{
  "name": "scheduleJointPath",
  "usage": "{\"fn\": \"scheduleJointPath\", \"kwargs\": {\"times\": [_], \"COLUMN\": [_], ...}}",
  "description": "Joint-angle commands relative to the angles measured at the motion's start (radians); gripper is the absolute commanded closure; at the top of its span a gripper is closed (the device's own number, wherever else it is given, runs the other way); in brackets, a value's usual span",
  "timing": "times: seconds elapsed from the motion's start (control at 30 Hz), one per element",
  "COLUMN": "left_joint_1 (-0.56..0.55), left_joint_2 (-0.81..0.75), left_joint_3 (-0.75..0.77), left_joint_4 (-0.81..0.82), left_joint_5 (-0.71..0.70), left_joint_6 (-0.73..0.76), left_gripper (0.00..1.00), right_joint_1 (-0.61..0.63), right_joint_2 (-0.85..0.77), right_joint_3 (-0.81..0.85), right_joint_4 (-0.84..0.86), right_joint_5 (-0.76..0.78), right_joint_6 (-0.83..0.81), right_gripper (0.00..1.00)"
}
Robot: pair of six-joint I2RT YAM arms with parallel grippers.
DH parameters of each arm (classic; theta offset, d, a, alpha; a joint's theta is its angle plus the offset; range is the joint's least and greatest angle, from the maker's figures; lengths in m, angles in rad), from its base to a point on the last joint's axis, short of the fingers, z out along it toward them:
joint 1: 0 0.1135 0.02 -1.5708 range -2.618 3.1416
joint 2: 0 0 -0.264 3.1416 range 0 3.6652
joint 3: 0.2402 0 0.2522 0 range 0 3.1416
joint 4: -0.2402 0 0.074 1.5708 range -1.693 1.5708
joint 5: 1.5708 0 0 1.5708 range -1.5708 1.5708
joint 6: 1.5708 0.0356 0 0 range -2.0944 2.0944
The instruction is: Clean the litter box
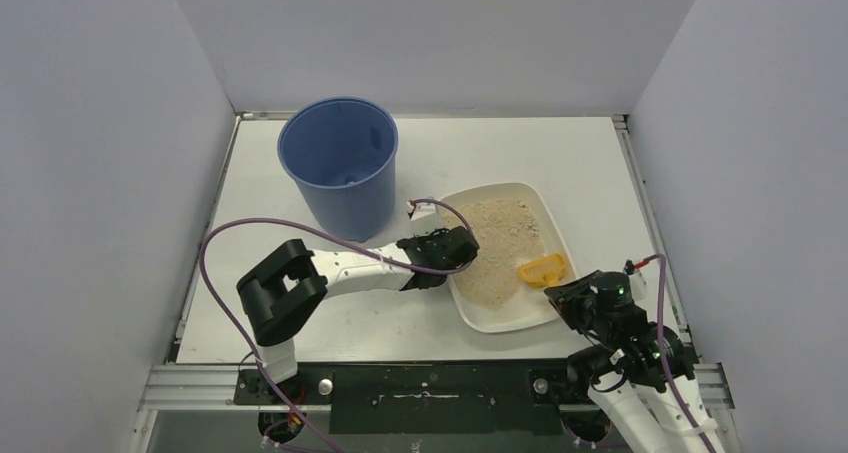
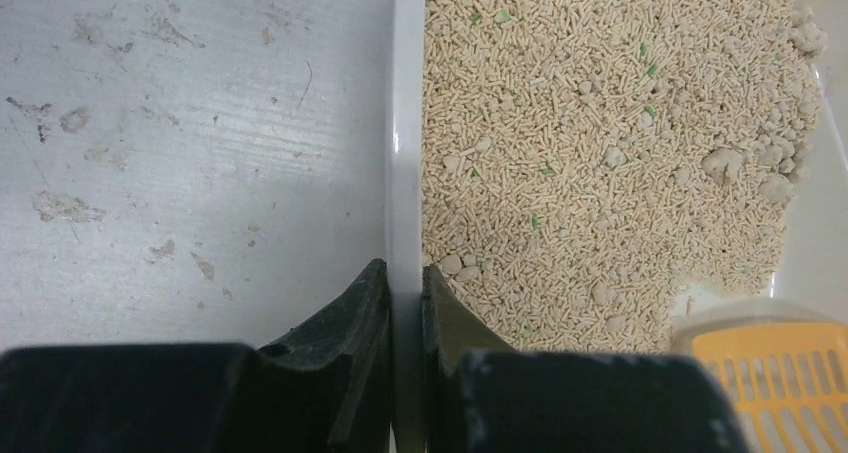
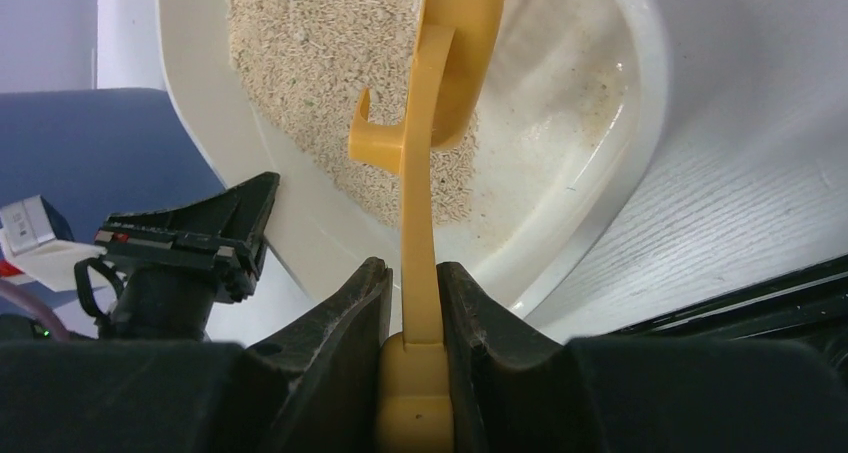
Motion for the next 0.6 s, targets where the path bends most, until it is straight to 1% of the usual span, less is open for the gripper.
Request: {"fn": "scheduleJointPath", "kwargs": {"times": [0.0, 0.27, 0.4, 0.57], "left_joint_1": [-0.011, -0.014, -0.015, -0.015], "left_joint_2": [-0.072, -0.146, -0.187, -0.203], "left_joint_3": [-0.019, -0.107, -0.145, -0.157], "left_joint_4": [0.02, 0.04, 0.077, 0.1], "left_joint_5": [-0.035, -0.027, -0.024, 0.028], "left_joint_6": [-0.089, -0.063, -0.006, 0.079], "left_gripper": [1.0, 1.0, 1.0, 1.0], "right_joint_1": [0.01, 0.01, 0.01, 0.003], "right_joint_2": [-0.043, -0.012, 0.031, 0.13], "right_joint_3": [-0.062, -0.189, -0.217, -0.243], "right_joint_4": [0.031, 0.179, 0.268, 0.385], "right_joint_5": [0.035, 0.022, 0.03, 0.031], "right_joint_6": [0.096, 0.185, 0.179, 0.156], "right_gripper": [1.0, 1.0, 1.0, 1.0]}}
